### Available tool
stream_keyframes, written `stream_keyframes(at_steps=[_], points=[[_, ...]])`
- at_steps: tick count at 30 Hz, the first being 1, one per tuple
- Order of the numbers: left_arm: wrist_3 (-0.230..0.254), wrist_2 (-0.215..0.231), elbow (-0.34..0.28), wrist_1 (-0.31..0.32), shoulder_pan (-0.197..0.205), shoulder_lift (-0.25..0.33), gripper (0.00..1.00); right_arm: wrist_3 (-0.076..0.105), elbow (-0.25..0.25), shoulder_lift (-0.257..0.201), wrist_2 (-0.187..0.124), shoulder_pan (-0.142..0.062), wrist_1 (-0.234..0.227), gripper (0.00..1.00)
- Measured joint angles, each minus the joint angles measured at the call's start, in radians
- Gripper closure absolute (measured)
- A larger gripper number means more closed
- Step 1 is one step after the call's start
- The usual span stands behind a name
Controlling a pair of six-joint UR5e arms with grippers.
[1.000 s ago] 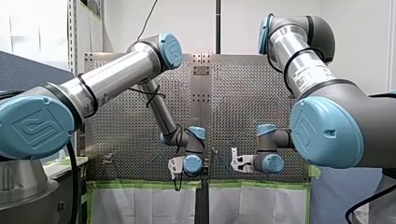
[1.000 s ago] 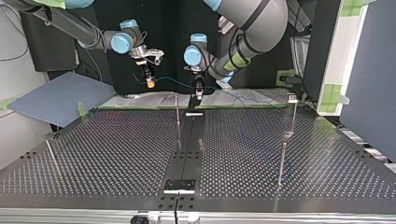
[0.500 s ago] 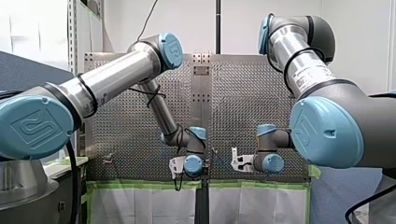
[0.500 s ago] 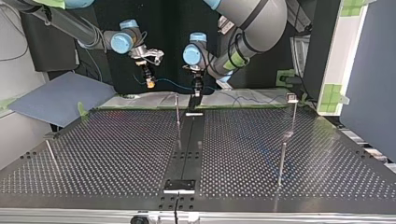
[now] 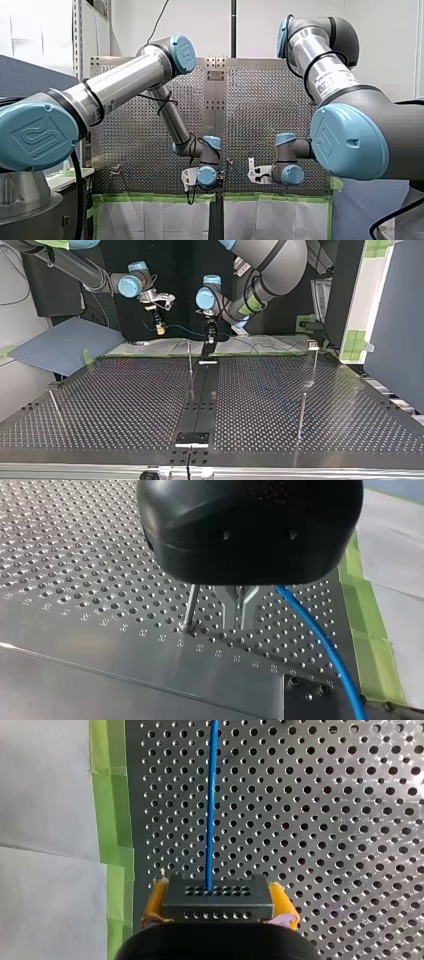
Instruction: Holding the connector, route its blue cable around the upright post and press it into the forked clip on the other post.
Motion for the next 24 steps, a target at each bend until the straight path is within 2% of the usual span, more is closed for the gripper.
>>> stream_keyframes(at_steps=[7, 15, 24], points=[[0.01, -0.01, 0.0, 0.0, -0.002, 0.001, 0.98, 0.0, -0.006, 0.0, 0.001, -0.008, 0.004, 1.0], [0.064, -0.06, 0.001, 0.0, -0.016, 0.002, 0.98, -0.001, -0.025, 0.0, 0.005, -0.017, 0.02, 1.0], [0.1, -0.085, 0.001, 0.001, -0.032, 0.01, 0.98, -0.003, -0.048, 0.0, 0.007, -0.021, 0.04, 1.0]])
